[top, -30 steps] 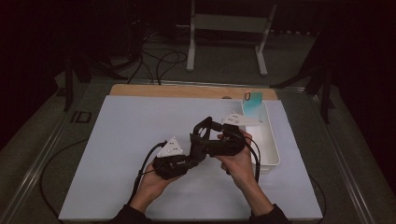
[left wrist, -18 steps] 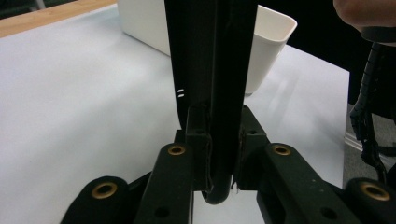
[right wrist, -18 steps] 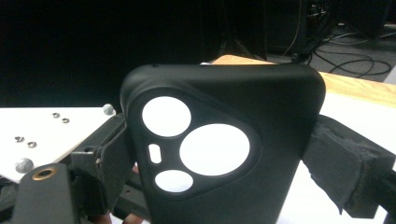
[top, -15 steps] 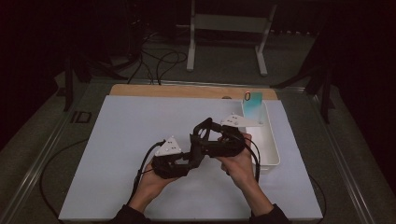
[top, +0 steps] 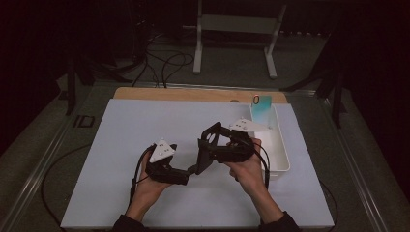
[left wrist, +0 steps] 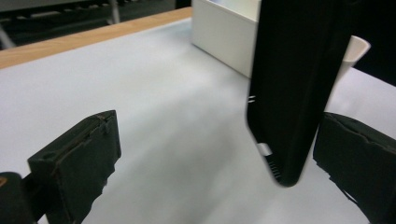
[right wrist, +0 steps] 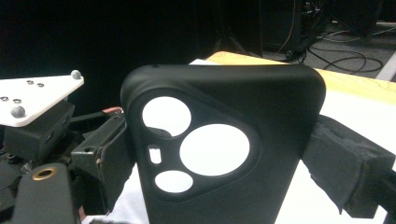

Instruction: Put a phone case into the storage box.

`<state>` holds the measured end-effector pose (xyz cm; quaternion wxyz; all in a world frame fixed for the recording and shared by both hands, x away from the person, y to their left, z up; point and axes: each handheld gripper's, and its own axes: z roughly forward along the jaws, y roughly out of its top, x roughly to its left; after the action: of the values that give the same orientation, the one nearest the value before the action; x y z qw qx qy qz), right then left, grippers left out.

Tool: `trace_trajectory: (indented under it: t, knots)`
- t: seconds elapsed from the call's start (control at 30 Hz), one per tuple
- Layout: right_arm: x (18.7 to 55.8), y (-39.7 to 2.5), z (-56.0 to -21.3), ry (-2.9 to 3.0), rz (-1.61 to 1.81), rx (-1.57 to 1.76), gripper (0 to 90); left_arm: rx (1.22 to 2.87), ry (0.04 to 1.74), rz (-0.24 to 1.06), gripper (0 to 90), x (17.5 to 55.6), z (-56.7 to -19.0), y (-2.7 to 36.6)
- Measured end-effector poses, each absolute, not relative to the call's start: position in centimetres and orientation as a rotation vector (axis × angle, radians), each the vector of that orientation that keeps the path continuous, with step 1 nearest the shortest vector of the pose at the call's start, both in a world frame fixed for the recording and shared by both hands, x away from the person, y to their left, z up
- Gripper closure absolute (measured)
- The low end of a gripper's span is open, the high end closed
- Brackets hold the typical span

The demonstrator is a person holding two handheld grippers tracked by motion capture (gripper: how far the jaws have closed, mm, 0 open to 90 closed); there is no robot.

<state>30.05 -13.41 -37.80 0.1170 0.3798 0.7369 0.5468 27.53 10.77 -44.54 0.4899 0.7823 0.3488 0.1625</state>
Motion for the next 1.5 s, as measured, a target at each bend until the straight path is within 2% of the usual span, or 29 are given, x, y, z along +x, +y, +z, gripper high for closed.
trace_trajectory:
  t: [0.3,0.93,1.5]
  knots:
    - [30.1,-13.7,-37.7,2.148,1.589,1.108,14.2,1.913,0.879,0.482,0.2,26.7,-45.7,13.0]
    - [30.3,-14.1,-37.6,2.141,1.559,1.112,14.2,1.867,0.957,0.593,0.2,23.8,-48.6,20.6]
    - [30.7,-14.9,-37.2,2.111,1.548,1.115,14.1,1.836,1.011,0.62,0.2,23.4,-49.3,22.3]
